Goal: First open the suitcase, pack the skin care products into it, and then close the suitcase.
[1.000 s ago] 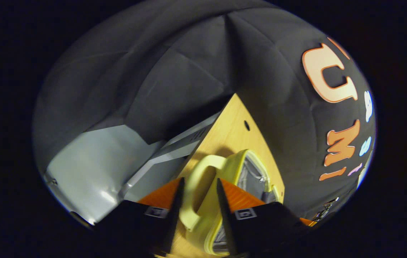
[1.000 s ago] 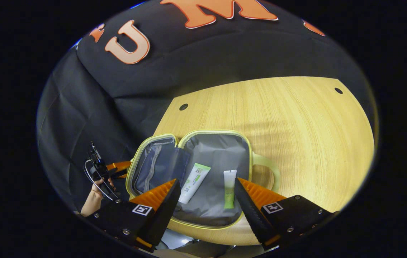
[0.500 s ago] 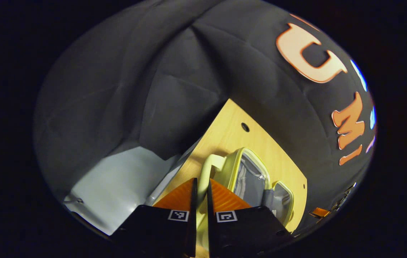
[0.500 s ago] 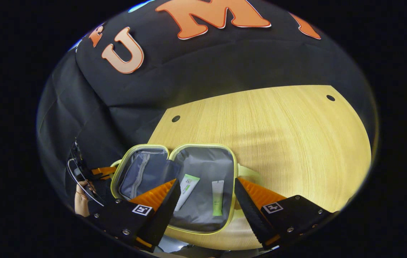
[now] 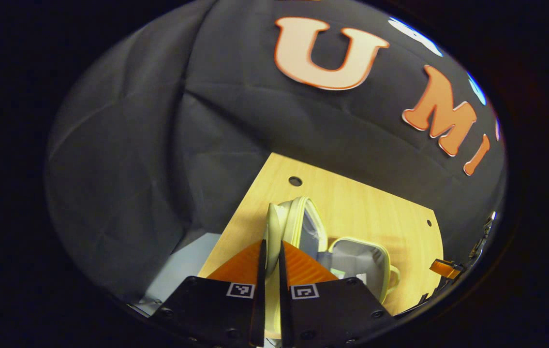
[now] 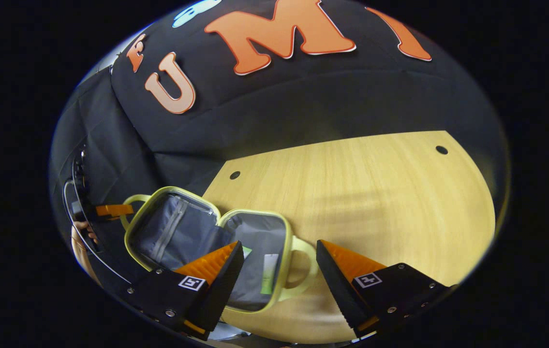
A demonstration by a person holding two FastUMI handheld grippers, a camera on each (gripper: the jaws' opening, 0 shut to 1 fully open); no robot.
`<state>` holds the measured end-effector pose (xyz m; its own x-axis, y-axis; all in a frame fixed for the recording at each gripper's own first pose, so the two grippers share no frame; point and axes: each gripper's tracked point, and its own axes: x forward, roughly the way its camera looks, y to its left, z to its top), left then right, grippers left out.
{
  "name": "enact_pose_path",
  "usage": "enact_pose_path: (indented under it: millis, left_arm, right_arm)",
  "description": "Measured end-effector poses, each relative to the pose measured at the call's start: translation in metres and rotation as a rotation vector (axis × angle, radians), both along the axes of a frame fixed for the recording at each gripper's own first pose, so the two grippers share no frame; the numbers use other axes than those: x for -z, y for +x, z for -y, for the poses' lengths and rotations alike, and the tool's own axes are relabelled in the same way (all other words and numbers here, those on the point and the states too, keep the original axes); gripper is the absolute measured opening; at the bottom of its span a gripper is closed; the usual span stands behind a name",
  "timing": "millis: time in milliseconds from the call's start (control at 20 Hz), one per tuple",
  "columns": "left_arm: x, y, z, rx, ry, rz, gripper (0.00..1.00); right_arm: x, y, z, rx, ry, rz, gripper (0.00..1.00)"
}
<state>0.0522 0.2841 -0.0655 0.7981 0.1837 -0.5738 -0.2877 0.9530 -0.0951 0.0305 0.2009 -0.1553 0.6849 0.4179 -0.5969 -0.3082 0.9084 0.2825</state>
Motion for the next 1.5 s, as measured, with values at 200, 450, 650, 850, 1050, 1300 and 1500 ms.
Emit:
enact_pose_path:
  millis: [200,450,650,850,1050,1300,1500]
  left_arm:
    - [-0.028,0.012,0.082,0.074,0.128,-0.001,0.13]
    - [-0.027,0.031,0.182,0.169,0.248,-0.026,0.13]
    - [-0.007,0.044,0.243,0.221,0.358,-0.064,0.13]
    - [0.044,0.060,0.323,0.332,0.389,-0.112,0.14]
    - [0.117,0.070,0.390,0.438,0.335,-0.195,0.14]
    - [0.195,0.075,0.419,0.474,0.284,-0.314,0.14]
    - [0.235,0.078,0.412,0.470,0.283,-0.412,0.14]
  right_arm:
    - [-0.013,0.008,0.051,0.014,-0.009,0.053,0.96]
    - [-0.035,0.015,0.124,0.047,-0.097,0.192,0.96]
    - [-0.044,0.007,0.176,0.080,-0.132,0.241,0.96]
    - [-0.044,0.004,0.225,0.165,-0.132,0.241,0.96]
    - [-0.045,0.004,0.260,0.218,-0.152,0.260,0.96]
    - [-0.047,0.002,0.276,0.229,-0.177,0.267,0.96]
    - [-0.048,-0.004,0.286,0.228,-0.188,0.270,0.96]
